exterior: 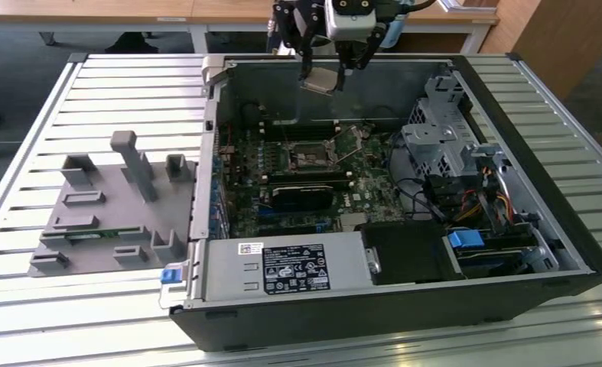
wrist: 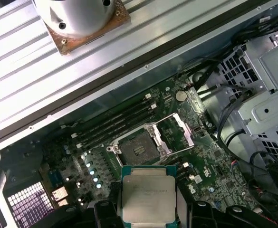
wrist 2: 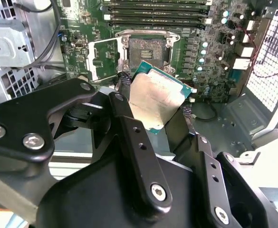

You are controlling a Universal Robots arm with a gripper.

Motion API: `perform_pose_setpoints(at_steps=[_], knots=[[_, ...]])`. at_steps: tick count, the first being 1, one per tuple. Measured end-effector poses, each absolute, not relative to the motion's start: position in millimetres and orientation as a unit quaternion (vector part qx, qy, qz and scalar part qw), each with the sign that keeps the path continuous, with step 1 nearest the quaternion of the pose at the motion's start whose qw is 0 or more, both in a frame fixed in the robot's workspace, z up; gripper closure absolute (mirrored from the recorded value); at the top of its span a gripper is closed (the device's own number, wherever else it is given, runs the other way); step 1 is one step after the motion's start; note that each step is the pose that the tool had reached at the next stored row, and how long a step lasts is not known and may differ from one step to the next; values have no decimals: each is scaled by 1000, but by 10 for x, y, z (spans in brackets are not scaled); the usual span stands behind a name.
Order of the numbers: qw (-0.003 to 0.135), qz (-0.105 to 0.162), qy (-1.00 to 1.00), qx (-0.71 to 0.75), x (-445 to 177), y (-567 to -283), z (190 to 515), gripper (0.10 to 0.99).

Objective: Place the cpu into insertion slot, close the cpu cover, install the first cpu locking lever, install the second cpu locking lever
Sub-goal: 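Place the cpu into insertion slot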

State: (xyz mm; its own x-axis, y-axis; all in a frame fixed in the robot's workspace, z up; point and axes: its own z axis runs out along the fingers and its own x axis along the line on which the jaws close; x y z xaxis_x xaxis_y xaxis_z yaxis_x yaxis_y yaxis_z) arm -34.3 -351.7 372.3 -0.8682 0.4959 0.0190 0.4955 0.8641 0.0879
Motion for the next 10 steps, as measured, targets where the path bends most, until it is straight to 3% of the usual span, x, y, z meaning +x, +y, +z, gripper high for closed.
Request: perform_pose_setpoints(at_steps=[10], knots=[[3, 45, 957, 286, -344, -3517, 3715, 545]])
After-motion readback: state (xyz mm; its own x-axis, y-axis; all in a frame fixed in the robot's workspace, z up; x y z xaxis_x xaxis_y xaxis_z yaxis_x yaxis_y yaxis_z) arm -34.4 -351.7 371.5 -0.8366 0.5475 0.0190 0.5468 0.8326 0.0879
